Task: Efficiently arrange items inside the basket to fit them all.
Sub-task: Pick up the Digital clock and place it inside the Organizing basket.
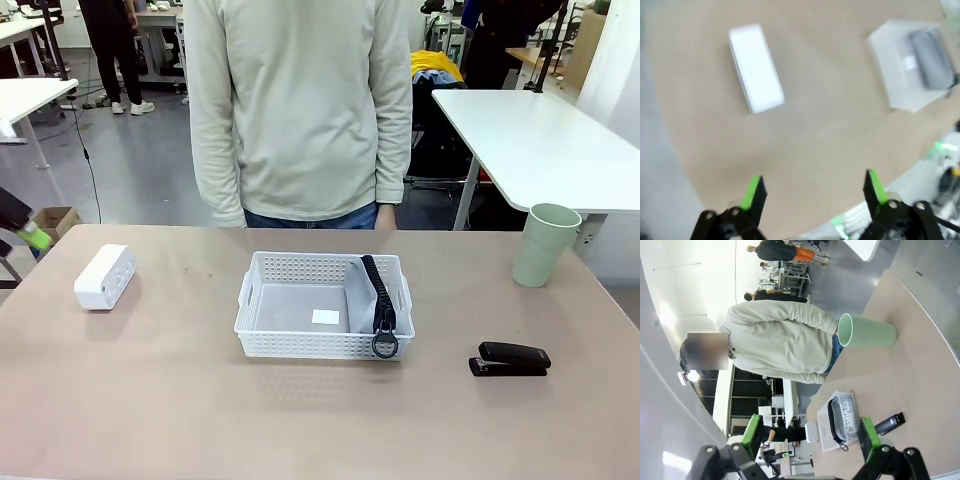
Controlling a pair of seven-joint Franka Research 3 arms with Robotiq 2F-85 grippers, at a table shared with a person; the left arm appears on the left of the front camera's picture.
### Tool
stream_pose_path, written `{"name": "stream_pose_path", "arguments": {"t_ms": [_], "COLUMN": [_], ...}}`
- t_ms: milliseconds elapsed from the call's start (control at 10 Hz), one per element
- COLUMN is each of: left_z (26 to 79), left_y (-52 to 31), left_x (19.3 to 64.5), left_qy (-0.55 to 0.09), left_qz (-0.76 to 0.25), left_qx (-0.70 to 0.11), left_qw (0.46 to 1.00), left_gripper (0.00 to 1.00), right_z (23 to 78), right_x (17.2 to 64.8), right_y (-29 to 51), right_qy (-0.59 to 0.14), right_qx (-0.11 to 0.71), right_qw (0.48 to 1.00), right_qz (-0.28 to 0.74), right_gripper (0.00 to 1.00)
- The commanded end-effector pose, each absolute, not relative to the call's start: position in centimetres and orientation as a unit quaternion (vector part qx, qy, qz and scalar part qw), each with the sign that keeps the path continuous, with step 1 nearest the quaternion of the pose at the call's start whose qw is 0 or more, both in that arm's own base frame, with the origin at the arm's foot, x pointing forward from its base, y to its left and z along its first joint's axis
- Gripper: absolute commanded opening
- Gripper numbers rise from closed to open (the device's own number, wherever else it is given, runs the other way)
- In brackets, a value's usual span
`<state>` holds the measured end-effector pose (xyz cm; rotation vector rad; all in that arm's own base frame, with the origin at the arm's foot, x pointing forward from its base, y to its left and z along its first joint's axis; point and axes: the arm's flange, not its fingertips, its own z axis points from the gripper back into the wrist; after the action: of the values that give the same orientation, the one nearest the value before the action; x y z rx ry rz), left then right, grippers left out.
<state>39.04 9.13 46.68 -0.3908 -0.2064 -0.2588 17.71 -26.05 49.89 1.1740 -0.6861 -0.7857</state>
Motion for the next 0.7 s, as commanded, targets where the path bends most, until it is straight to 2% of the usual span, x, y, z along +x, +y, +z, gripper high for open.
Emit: {"name": "stream_pose_path", "arguments": {"t_ms": [0, 100, 200, 300, 400, 500, 600], "left_z": [44.8, 44.1, 44.1, 42.9, 42.9, 42.4, 42.1], "left_y": [9.4, 8.7, 7.7, 8.4, 8.4, 8.0, 6.5], "left_x": [44.1, 45.4, 46.5, 43.9, 43.9, 46.2, 46.6], "left_qy": [-0.047, -0.055, -0.096, -0.058, -0.058, -0.064, -0.111], "left_qz": [-0.108, -0.142, -0.118, -0.13, -0.13, -0.131, -0.113], "left_qx": [-0.093, -0.129, -0.134, -0.132, -0.132, -0.123, -0.074], "left_qw": [0.989, 0.98, 0.979, 0.981, 0.981, 0.982, 0.985], "left_gripper": [1.0, 1.0, 1.0, 1.0, 1.0, 1.0, 1.0], "right_z": [50.1, 50.1, 50.1, 50.1, 50.1, 50.1, 50.1], "right_x": [17.8, 17.8, 17.8, 17.8, 17.8, 17.8, 17.8], "right_y": [-26.3, -26.3, -26.3, -26.3, -26.3, -26.3, -26.3], "right_qy": [-0.317, -0.317, -0.317, -0.317, -0.317, -0.317, -0.317], "right_qx": [0.532, 0.532, 0.532, 0.532, 0.532, 0.532, 0.532], "right_qw": [0.704, 0.704, 0.704, 0.704, 0.704, 0.704, 0.704], "right_qz": [-0.347, -0.347, -0.347, -0.347, -0.347, -0.347, -0.347], "right_gripper": [1.0, 1.0, 1.0, 1.0, 1.0, 1.0, 1.0]}}
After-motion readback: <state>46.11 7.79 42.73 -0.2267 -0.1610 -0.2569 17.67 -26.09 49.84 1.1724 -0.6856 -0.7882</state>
